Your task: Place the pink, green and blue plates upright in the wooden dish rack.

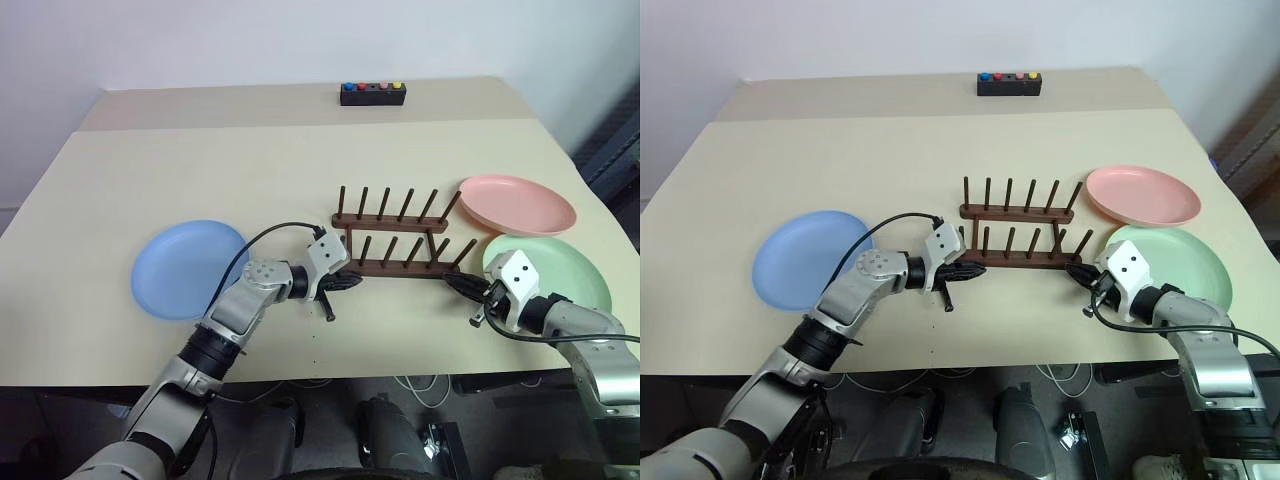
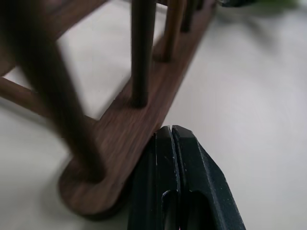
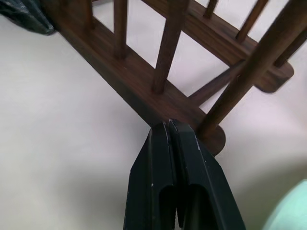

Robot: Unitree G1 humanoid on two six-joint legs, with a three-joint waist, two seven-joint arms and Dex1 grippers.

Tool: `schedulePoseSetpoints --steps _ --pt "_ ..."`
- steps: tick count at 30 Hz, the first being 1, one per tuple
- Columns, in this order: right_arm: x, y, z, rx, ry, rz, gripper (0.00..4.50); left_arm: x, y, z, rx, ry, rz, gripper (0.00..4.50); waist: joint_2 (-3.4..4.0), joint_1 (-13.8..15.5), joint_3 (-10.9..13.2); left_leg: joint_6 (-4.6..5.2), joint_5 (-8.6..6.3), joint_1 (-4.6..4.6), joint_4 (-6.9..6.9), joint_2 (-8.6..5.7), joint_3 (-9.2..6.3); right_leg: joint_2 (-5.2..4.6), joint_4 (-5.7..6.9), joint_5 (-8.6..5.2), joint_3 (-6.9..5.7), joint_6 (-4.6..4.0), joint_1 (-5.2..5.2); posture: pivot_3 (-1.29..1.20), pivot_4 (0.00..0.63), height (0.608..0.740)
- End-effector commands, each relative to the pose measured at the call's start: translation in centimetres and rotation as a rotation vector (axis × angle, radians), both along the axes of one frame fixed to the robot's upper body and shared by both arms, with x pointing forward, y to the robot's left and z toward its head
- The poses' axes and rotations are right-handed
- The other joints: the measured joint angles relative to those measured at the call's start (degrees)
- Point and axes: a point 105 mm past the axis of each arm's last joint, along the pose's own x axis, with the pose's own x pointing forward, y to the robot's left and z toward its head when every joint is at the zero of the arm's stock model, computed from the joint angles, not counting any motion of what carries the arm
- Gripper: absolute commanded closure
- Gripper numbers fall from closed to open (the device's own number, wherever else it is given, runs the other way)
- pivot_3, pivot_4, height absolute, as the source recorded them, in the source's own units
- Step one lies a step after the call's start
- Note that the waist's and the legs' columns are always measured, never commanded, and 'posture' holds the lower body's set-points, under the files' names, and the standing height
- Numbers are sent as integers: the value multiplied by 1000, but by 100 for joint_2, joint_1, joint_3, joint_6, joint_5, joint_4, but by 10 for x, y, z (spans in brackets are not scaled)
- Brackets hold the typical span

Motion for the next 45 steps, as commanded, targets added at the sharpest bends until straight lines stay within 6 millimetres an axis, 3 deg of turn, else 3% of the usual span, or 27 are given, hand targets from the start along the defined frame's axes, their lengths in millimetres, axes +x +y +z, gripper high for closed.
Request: schedulePoseSetpoints --steps 1,19,29,37,45 --pt "10 1 7 -22 -63 -6 4445 12 5 13 -19 -60 44 4500 0 -10 0 0 0 0 -2 1 0 0 1 0 0 0 -1 0 150 740" --pt "59 8 11 -101 -171 -5 4445 35 28 16 -7 -85 110 4500 1 -31 -1 -6 13 10 -3 -1 1 5 6 13 1 -3 2 0 150 740" --pt "68 7 11 -100 -191 -7 4445 46 37 11 17 -95 109 4500 1 -41 -1 -7 17 10 -4 -2 1 5 6 19 1 -1 2 0 150 740" --pt "82 6 20 -96 -229 -31 4445 54 35 15 15 -119 101 4500 1 -54 -1 -7 23 10 -4 -3 1 5 6 26 2 -1 2 0 150 740" --pt "84 6 23 -98 -247 -30 4445 56 35 22 -14 -131 98 4500 1 -63 -1 -7 24 10 -8 -4 0 4 5 26 2 0 0 0 150 740"
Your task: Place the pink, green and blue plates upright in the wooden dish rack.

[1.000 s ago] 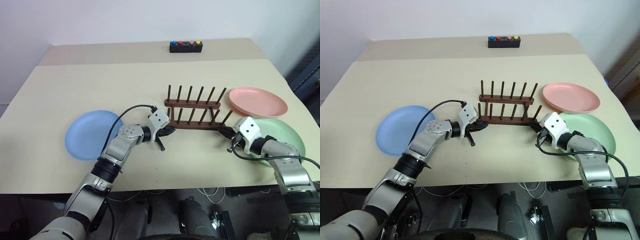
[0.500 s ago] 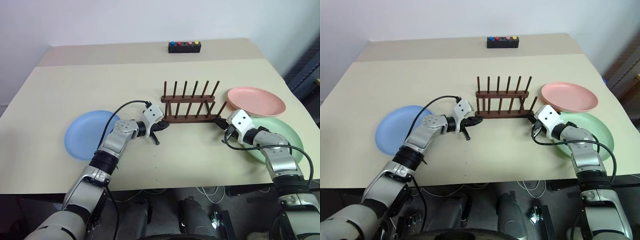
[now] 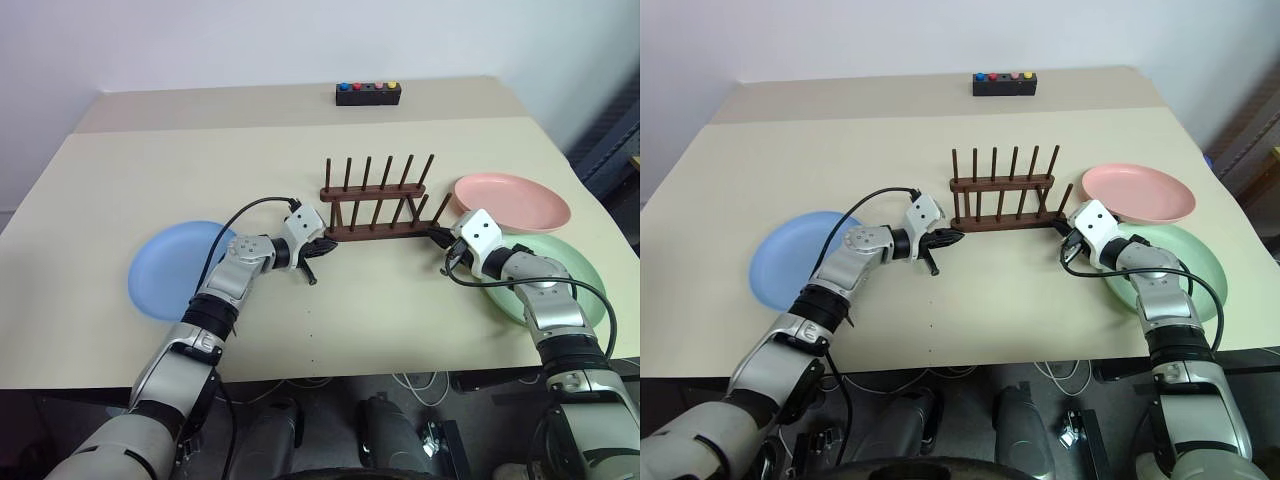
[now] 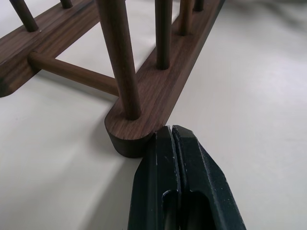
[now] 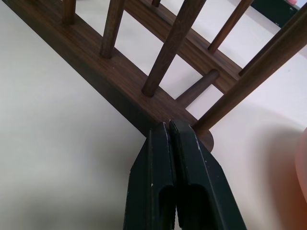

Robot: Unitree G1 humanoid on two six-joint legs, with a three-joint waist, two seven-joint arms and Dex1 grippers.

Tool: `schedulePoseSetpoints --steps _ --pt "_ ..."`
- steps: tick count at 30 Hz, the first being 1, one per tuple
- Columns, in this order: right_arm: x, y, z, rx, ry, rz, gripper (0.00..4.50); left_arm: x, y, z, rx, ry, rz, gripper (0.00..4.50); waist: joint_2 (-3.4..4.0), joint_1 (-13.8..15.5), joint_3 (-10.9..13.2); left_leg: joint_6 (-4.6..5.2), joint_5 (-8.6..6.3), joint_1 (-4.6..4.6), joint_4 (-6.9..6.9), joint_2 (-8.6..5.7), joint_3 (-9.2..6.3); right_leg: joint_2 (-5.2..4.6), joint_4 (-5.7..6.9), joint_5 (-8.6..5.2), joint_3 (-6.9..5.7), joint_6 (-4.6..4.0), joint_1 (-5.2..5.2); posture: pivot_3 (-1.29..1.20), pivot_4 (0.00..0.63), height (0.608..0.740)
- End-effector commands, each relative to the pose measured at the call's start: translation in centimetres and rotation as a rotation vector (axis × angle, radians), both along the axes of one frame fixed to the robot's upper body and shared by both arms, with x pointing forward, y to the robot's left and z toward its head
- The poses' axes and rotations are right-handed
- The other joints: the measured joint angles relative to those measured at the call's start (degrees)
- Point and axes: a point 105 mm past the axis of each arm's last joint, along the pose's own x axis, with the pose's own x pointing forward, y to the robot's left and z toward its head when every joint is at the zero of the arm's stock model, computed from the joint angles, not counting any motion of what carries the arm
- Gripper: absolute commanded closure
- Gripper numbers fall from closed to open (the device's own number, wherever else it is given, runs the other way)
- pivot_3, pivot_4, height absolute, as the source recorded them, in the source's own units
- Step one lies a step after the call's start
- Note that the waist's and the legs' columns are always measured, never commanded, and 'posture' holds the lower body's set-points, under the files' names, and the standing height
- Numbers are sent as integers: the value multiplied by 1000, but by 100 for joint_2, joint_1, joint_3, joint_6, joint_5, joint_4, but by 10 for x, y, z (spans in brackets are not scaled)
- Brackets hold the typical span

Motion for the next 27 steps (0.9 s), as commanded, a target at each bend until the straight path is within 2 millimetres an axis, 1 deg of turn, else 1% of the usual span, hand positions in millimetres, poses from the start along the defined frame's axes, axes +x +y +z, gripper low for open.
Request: schedulePoseSetpoints --steps 1,4,6,10,13,15,21,23,27 --pt "3 0 16 5 -63 3 4445 3 1 19 -35 -45 -7 4500 0 -12 0 0 0 0 0 0 0 0 0 0 0 0 0 0 150 740" --pt "2 -1 20 24 -76 1 4445 2 3 23 -61 -28 -7 4500 0 -65 0 0 0 0 -1 0 -1 0 0 0 0 1 0 0 150 740" --pt "2 -2 19 10 -78 -2 4445 1 5 23 -63 -26 -3 4500 0 -75 0 0 0 -1 -1 0 -1 -1 0 0 0 1 0 0 150 740" --pt "0 0 13 11 -59 10 4445 0 2 24 -68 -27 -12 4500 0 -83 0 0 0 -1 -1 0 -1 0 0 0 0 1 -2 0 150 740" --pt "4 7 7 -36 -51 24 4445 0 -2 23 -72 -24 -13 4500 0 -83 0 0 0 -1 -1 0 0 0 0 0 0 1 -2 0 150 740" --pt "9 10 7 -41 -61 19 4445 0 -4 21 -69 -25 -16 4500 0 -91 0 0 0 -1 -1 0 0 0 0 0 0 1 -2 0 150 740" --pt "20 8 4 -79 -87 -15 4445 6 -5 19 -61 -43 1 4500 0 -87 0 -4 3 0 0 0 0 1 2 1 0 0 -2 0 150 740" --pt "22 11 4 -75 -93 -9 4445 10 -4 20 -59 -52 9 4500 0 -85 0 -4 3 0 0 0 0 1 2 1 0 0 -2 0 150 740" --pt "22 13 6 -68 -102 4 4445 11 -9 23 -62 -66 -11 4500 0 -86 0 -4 3 0 0 -1 0 1 1 1 0 1 -1 0 150 740"
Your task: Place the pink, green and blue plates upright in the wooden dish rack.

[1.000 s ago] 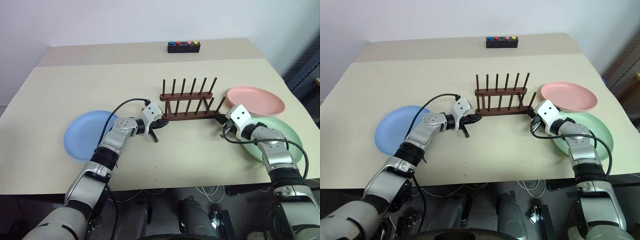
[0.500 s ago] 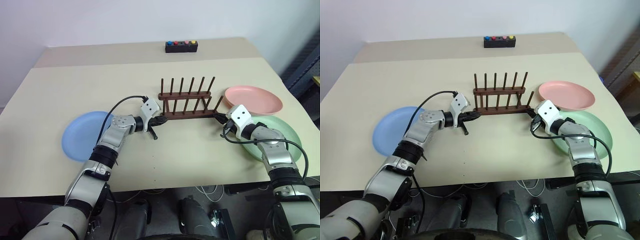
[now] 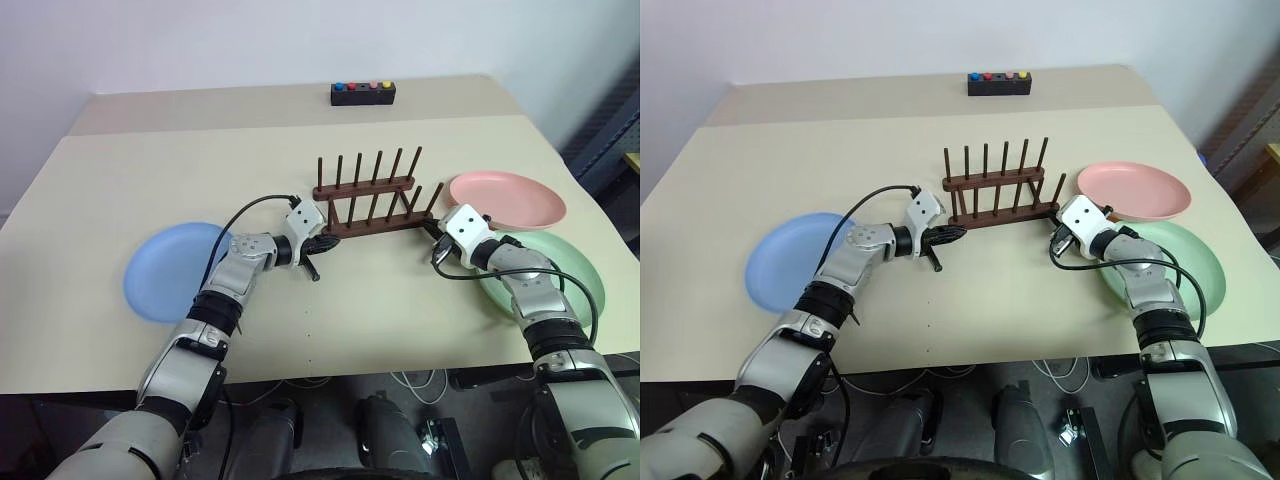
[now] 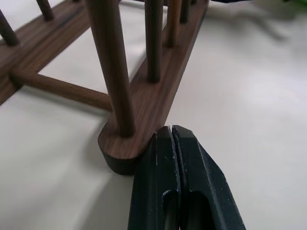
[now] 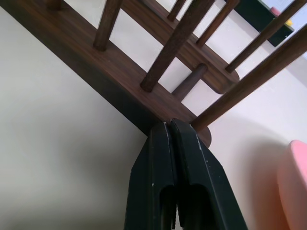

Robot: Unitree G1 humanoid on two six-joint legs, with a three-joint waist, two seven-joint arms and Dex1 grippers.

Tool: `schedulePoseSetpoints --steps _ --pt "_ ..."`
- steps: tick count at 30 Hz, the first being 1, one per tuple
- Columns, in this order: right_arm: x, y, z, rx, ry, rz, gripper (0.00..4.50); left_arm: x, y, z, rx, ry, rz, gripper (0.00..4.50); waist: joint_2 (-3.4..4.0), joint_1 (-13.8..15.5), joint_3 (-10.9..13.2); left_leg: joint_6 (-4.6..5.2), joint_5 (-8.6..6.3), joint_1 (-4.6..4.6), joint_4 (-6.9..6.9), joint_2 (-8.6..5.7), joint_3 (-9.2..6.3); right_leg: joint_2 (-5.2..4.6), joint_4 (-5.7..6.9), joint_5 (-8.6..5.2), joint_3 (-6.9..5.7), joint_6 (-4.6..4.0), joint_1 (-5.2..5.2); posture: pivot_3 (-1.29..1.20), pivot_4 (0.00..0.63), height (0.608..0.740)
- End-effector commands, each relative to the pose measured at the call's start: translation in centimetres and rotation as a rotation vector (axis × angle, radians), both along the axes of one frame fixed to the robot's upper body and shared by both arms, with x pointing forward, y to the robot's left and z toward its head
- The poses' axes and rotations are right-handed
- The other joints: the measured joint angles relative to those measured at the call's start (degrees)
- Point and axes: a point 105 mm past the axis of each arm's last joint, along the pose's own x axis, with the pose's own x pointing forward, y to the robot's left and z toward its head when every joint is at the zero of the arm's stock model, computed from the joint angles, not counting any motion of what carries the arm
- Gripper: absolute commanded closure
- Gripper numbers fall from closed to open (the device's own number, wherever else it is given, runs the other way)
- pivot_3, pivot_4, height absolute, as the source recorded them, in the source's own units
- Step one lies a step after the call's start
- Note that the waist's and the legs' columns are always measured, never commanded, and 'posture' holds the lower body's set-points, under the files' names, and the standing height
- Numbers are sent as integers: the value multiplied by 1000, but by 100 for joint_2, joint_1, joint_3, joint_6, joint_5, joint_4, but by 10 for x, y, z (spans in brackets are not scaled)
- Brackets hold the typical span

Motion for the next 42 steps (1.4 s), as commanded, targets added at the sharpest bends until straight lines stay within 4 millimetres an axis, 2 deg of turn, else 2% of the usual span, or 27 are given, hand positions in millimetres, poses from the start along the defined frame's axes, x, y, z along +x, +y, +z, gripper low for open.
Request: schedulePoseSetpoints --steps 1,11,17,19,21,25,28,30,32,35,38,42 --pt "1 4 7 4 -29 16 4445 5 -5 18 -21 -67 -11 4500 0 -1 0 0 0 0 0 -1 0 0 0 0 0 0 0 0 150 740" --pt "-3 5 7 10 -31 27 4445 17 8 19 4 -104 51 4500 0 -4 0 0 0 0 0 -1 -1 0 1 1 0 2 -1 0 150 740" --pt "-4 5 12 58 -36 29 4445 14 -1 25 -37 -113 30 4500 0 -3 0 0 0 0 -1 -1 -1 0 0 1 0 3 -1 0 150 740" --pt "-4 8 19 95 -46 40 4445 9 -3 26 -70 -93 5 4500 0 -3 0 0 0 0 -2 -1 -1 0 0 1 0 3 -1 0 150 740" --pt "-6 11 30 136 -69 60 4445 -2 -4 27 -145 1 -43 4500 0 -21 0 0 0 -1 -4 -1 -1 -1 0 1 1 3 -3 0 150 740" --pt "-18 19 56 324 -66 135 4445 -28 -5 48 -303 123 -169 4500 1 -39 0 0 0 -6 -11 1 -2 0 2 1 2 3 -11 0 150 740" --pt "-29 20 65 377 -48 165 3661 -35 -2 64 -359 110 -175 3674 1 -15 0 0 0 -8 -6 2 -8 1 3 1 1 2 -9 0 150 740" --pt "-35 16 70 371 -44 163 2718 -37 4 74 -387 105 -173 2737 1 6 0 0 0 -8 -2 1 -8 0 3 1 1 2 -8 0 150 740" --pt "-39 13 73 361 -43 155 1588 -38 7 80 -399 100 -171 1613 1 9 0 0 0 -8 0 0 -8 0 2 1 1 2 -5 0 150 740" --pt "-49 3 83 310 -36 151 93 -50 13 91 -385 93 -234 102 2 8 1 0 0 -8 0 0 -5 0 1 1 1 2 -6 0 150 740" --pt "-55 -12 100 223 -40 125 33 -65 12 94 -309 33 -284 38 3 3 2 0 -1 -10 -4 0 -5 -2 -2 1 1 2 -7 0 150 740" --pt "-44 -44 117 103 -39 1 33 -75 8 104 -327 2 -336 38 2 10 2 2 -2 -10 -4 1 1 -3 -6 1 3 2 -7 0 150 740"
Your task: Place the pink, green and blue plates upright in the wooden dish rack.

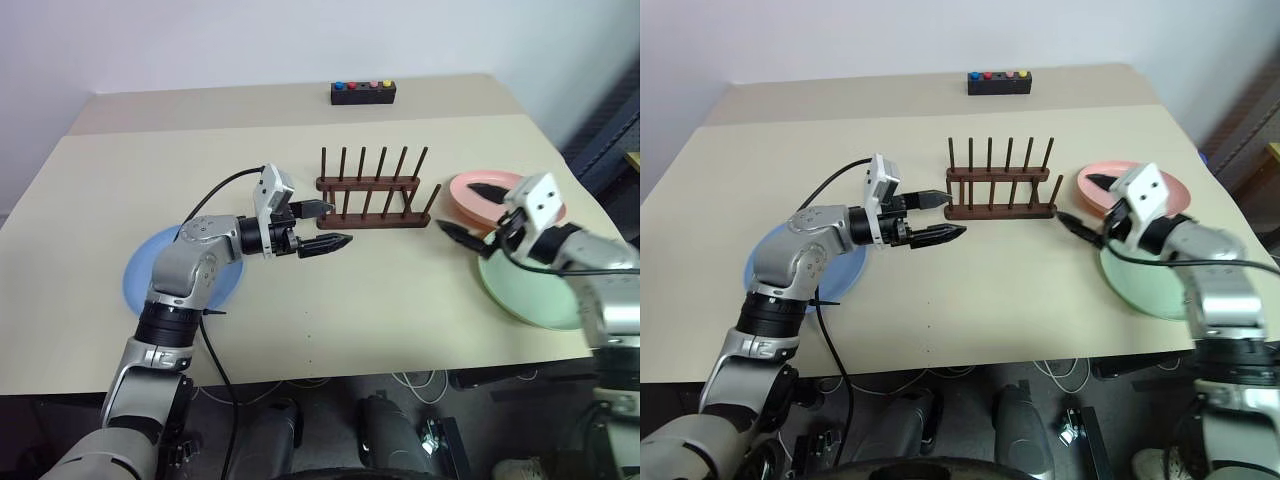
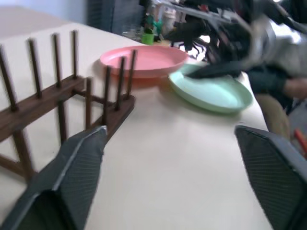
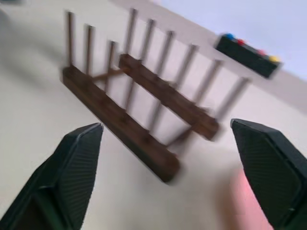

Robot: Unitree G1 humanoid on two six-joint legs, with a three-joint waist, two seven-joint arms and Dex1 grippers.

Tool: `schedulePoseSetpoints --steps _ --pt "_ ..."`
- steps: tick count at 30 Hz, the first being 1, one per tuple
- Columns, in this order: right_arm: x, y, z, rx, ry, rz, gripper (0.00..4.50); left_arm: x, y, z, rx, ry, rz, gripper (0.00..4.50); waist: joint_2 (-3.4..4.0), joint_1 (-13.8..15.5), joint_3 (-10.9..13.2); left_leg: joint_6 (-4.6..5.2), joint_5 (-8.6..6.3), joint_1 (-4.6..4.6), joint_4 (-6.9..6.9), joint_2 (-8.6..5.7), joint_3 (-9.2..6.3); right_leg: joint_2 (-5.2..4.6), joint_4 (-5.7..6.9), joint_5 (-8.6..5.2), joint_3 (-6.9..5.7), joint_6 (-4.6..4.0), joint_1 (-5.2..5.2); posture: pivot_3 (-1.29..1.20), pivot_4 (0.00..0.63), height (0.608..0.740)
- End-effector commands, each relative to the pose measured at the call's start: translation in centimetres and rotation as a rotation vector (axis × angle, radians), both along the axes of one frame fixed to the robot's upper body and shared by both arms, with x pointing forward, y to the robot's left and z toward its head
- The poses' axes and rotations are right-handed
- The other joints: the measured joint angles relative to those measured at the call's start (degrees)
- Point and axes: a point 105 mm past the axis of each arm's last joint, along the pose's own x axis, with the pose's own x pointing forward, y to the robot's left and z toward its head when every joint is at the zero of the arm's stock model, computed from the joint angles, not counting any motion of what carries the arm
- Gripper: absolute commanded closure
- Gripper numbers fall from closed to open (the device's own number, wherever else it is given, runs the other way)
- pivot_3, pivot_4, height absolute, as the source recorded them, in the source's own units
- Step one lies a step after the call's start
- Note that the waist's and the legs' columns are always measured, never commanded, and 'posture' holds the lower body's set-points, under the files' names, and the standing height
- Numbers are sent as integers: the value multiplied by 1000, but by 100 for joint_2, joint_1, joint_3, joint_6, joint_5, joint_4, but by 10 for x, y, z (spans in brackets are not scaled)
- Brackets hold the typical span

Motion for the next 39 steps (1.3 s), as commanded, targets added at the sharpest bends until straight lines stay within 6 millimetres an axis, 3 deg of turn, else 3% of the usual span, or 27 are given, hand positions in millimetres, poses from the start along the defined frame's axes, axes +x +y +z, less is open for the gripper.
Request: schedulePoseSetpoints --steps 1,10,21,24,31,36,39 --pt "9 -22 25 -61 -35 -86 33 -10 -8 20 -47 -57 -70 38 0 -6 0 0 0 0 2 1 2 0 0 0 0 0 0 0 150 740" --pt "21 -44 -17 -198 277 -111 33 -14 -5 35 -75 -97 -120 38 0 -7 1 4 -1 -1 -2 5 12 -1 -6 0 1 -2 -2 0 150 740" --pt "35 -75 -29 -201 410 -216 33 -16 -9 24 -50 -104 -97 38 3 -10 4 5 -2 -8 -4 5 16 0 -7 0 4 -1 -11 0 150 740" --pt "34 -80 -36 -214 435 -222 851 -15 -6 25 -47 -105 -82 0 4 3 4 5 -2 -9 -3 1 17 -3 -8 0 4 -1 -9 0 150 740" --pt "37 -79 -32 -193 424 -213 4448 -13 -6 23 -43 -89 -68 0 4 -25 4 5 -2 -8 -3 3 20 -2 -5 0 7 -1 -12 0 150 740" --pt "36 -78 -26 -194 403 -201 4448 -7 -4 25 -48 -88 -48 0 4 -11 4 5 -2 -7 -1 2 19 -2 -5 1 7 0 -10 0 150 740" --pt "39 -78 -12 -188 350 -209 4448 -4 -4 26 -56 -96 -32 0 4 -11 4 5 -2 -7 -2 2 20 -2 -5 1 8 0 -10 0 150 740"
